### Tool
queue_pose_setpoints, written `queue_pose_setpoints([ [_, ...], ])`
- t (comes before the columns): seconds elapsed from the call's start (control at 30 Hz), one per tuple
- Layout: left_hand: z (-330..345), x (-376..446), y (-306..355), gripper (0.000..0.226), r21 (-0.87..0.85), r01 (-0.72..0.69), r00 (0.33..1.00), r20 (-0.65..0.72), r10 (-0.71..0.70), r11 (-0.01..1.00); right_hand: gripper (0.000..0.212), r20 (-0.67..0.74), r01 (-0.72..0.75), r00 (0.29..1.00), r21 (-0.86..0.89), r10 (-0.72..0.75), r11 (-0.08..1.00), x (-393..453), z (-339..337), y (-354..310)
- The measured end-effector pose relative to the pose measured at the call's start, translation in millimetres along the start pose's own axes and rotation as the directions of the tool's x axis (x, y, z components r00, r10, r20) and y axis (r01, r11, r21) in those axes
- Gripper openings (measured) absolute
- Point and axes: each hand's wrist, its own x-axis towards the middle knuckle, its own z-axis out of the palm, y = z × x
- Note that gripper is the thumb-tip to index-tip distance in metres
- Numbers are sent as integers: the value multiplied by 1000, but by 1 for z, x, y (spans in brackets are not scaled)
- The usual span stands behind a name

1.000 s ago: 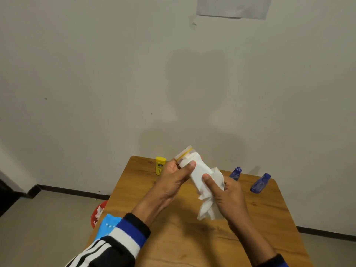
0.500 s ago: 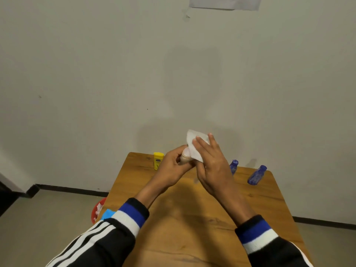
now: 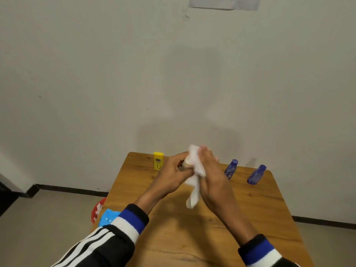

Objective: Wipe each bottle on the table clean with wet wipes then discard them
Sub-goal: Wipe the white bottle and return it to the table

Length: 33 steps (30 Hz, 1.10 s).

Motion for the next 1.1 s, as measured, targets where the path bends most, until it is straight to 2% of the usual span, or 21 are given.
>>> queue_pose_setpoints([
  [0.03, 0, 0, -1, 35, -29, 13, 1000, 2, -13, 999, 41, -49, -209, 974, 171, 221, 963, 3, -6, 5],
  [0.07, 0, -1, -1, 37, -49, 25, 1000, 3, -25, 998, 35, -34, -397, 898, 366, 438, 842, 8, -12, 11],
  [0.1, -2, -1, -1, 39, -52, 36, 999, 7, -36, 998, 30, 14, -535, 782, 529, 624, 659, 12, -18, 19],
  [0.13, -4, -2, -2, 40, -44, 45, 999, 16, -44, 998, 29, 50, -600, 674, 619, 737, 507, 16, -24, 27],
  [0.17, -5, -2, -4, 40, -30, 52, 998, 22, -51, 998, 29, 63, -616, 621, 657, 781, 436, 21, -32, 30],
  [0.2, -5, -3, -4, 41, -14, 60, 998, 24, -60, 998, 28, 31, -604, 639, 638, 769, 477, 25, -38, 28],
  [0.23, -5, -3, -4, 40, -5, 73, 997, 24, -73, 997, 29, -19, -566, 694, 605, 720, 560, 27, -43, 19],
  [0.3, -1, -3, -2, 36, -20, 95, 995, 39, -94, 995, 39, -72, -375, 873, 531, 482, 759, 27, -44, -5],
  [0.33, 1, -3, 1, 31, -32, 90, 994, 60, -88, 995, 45, -40, -268, 948, 428, 315, 863, 23, -39, -18],
  [0.37, 2, -3, 2, 28, -28, 73, 995, 73, -70, 997, 50, 48, -163, 987, 293, 156, 942, 19, -31, -29],
  [0.4, 2, -3, 4, 28, -15, 56, 996, 75, -55, 998, 53, 120, -43, 992, 120, 29, 992, 15, -22, -35],
  [0.43, 1, -2, 6, 32, -14, 44, 996, 84, -42, 999, 53, 139, 58, 989, 8, -58, 998, 11, -14, -35],
  [0.47, -1, -2, 8, 35, -43, 46, 995, 92, -42, 998, 51, 111, 88, 990, -4, -87, 996, 9, -9, -34],
  [0.53, -3, -2, 13, 35, -218, 99, 993, 79, -84, 971, 51, 4, -55, 998, 173, 55, 983, 5, -6, -25],
  [0.6, -9, -1, 20, 36, -365, 127, 992, 56, -115, 922, 50, -32, -170, 982, 245, 184, 954, -2, -5, -18],
  [0.67, -16, -1, 22, 37, -391, 140, 990, 43, -134, 910, 44, -13, -232, 968, 332, 250, 915, -12, -1, -10],
  [0.77, -20, -3, 16, 39, -435, 176, 984, 43, -175, 883, 29, 42, -334, 924, 570, 379, 751, -10, -5, -3],
  [0.83, -18, -4, 12, 38, -450, 185, 980, 17, -198, 874, 22, 17, -356, 909, 554, 417, 753, -2, -11, 0],
  [0.9, -17, -4, 13, 43, -493, 198, 971, -17, -236, 847, 26, -27, -371, 893, 521, 450, 768, 8, -17, -2],
  [1.0, -20, -4, 14, 54, -622, 241, 953, 7, -302, 745, 30, -145, -387, 840, 518, 524, 763, 24, -32, -8],
  [1.1, -11, -3, 18, 63, -702, 269, 939, 37, -343, 659, 23, -265, -282, 855, 485, 446, 828, 38, -41, -21],
])
